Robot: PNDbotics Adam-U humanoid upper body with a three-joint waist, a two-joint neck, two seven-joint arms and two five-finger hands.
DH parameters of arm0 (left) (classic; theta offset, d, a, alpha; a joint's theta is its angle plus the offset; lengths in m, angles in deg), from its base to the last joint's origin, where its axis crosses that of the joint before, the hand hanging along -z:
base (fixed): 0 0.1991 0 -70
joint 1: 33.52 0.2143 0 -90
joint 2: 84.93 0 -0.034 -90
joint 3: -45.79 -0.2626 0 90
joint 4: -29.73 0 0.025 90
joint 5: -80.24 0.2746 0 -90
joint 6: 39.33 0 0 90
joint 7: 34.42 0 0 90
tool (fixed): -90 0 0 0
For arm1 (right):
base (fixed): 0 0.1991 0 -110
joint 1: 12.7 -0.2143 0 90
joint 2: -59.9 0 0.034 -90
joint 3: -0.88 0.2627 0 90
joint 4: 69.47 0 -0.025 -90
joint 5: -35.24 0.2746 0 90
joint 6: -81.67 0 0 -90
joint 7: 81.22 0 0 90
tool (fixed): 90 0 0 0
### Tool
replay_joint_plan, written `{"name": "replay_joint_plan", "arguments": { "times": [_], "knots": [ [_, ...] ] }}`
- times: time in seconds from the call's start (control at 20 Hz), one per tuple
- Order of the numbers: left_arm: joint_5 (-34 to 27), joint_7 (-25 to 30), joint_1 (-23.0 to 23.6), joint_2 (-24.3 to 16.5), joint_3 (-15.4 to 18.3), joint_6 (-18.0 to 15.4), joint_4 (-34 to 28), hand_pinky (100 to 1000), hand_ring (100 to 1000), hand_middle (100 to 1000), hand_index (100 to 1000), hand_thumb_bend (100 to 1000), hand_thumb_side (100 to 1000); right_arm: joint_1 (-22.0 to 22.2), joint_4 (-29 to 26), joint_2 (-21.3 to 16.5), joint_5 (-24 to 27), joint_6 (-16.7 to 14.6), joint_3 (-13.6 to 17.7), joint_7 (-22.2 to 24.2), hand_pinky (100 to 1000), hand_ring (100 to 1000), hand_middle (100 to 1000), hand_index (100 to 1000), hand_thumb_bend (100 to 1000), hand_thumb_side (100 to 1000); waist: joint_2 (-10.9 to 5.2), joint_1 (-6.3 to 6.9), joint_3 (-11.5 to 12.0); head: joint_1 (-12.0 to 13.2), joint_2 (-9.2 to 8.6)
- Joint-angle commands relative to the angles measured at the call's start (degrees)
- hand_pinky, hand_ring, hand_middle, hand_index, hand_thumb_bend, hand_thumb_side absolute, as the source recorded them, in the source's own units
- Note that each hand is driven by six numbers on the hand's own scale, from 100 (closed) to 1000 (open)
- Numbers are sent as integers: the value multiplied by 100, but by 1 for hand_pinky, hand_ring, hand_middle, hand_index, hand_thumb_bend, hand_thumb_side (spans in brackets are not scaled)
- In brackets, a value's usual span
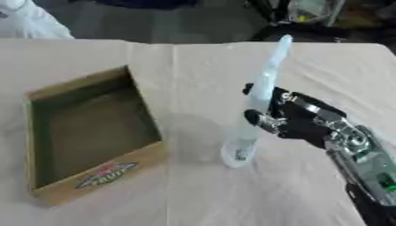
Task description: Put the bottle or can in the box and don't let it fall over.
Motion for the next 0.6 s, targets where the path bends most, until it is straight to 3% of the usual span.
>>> {"name": "replay_joint_plan", "arguments": {
  "times": [0.05,0.3,0.6],
  "knots": [
    [-56,5,-41,-127,9,15,-130,1000,1000,940,738,441,419,-52,-226,-60,18,32,28,103,1000,1000,985,1000,277,399,-111,8,-1,11,-17],
    [-75,21,-77,-112,-5,25,-144,1000,1000,940,737,437,420,-133,-132,-58,-45,14,-26,215,1000,1000,970,1000,314,401,-90,15,26,-31,-24],
    [-127,67,-186,-41,-40,46,-153,1000,1000,939,734,429,423,-344,436,33,79,-28,-72,227,1000,1000,922,1000,291,376,-11,66,133,-171,-94]
  ]
}}
